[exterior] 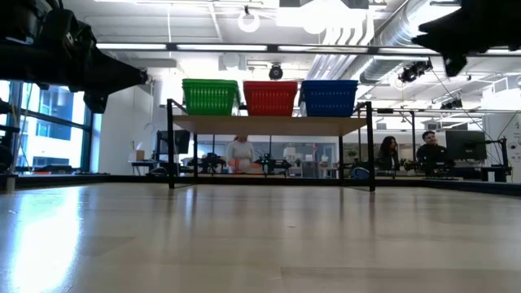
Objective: Stack baskets on shelf by color
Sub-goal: Return to Home Position
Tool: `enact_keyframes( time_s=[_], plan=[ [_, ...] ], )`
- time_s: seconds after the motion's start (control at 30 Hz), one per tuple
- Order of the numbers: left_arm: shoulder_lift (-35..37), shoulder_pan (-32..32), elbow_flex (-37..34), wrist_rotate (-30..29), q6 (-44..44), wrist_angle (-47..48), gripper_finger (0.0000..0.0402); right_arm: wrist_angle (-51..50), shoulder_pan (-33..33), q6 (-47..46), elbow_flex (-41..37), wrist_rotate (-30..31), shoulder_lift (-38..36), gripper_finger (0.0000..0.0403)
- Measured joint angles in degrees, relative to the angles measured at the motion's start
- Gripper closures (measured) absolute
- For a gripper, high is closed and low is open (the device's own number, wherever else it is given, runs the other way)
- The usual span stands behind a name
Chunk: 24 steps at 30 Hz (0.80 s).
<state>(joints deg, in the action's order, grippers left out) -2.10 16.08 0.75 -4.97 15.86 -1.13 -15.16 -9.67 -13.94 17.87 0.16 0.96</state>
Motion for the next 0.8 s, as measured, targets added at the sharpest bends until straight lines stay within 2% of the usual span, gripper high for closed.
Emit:
enact_keyframes(
  time_s=[0.4, 0.8],
  plan=[
    [0.0, 0.0, 0.0, -0.6, 0.0, -0.1, 0.0326, 18.6, 0.0, -6.3, -17.3, -3.8, -0.9, 0.0302],
    [0.0, 0.0, 0.0, -0.6, 0.0, -0.1, 0.0326, 16.4, 0.0, -10.1, -17.3, -2.8, -0.2, 0.0302]
  ],
)
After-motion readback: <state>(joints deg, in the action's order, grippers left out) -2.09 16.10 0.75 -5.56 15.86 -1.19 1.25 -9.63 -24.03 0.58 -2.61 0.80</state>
